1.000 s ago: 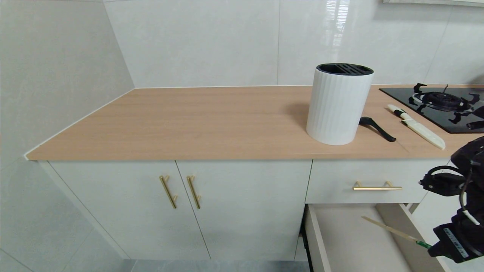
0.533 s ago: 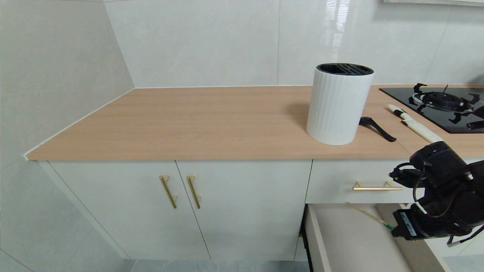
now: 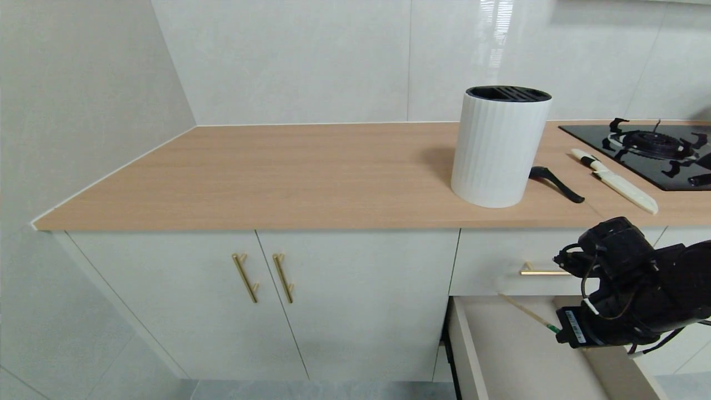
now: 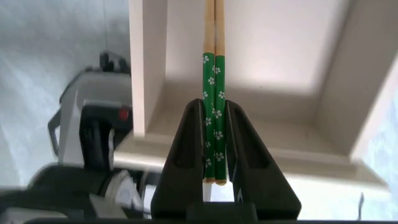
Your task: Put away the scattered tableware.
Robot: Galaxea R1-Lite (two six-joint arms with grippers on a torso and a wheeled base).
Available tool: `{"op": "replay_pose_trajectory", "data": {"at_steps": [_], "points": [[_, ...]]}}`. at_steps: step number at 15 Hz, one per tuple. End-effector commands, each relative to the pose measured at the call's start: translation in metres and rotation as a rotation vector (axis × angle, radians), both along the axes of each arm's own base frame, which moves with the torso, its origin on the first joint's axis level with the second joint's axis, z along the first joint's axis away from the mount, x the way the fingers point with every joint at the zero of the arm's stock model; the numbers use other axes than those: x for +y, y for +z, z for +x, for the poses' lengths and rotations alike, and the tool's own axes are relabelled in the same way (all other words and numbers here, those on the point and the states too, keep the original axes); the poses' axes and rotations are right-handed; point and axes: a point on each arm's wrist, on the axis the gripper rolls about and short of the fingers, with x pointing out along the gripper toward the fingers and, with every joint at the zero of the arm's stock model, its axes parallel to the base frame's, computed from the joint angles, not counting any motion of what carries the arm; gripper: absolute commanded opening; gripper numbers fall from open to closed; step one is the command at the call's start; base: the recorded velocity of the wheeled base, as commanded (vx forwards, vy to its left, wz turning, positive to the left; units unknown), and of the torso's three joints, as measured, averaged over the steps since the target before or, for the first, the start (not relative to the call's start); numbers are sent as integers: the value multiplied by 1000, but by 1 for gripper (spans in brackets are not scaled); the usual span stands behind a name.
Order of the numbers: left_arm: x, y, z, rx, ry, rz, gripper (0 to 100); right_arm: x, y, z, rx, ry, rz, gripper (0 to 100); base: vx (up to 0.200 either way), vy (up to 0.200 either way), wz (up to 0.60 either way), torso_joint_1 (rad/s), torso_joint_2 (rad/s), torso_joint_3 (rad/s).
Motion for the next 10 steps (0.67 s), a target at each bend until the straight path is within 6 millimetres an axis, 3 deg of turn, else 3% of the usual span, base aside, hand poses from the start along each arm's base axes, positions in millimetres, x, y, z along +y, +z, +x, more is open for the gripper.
{"op": "replay_pose_trajectory", "data": {"at_steps": [1, 10], "points": [[0, 1, 0, -1, 0, 0, 100, 7, -8, 1, 23, 23, -8, 0, 0, 0, 0, -139, 408, 251], [0, 0, 0, 1, 1, 0, 100, 7, -16, 8, -12, 3, -7, 0, 0, 0, 0, -152, 459, 304]]}}
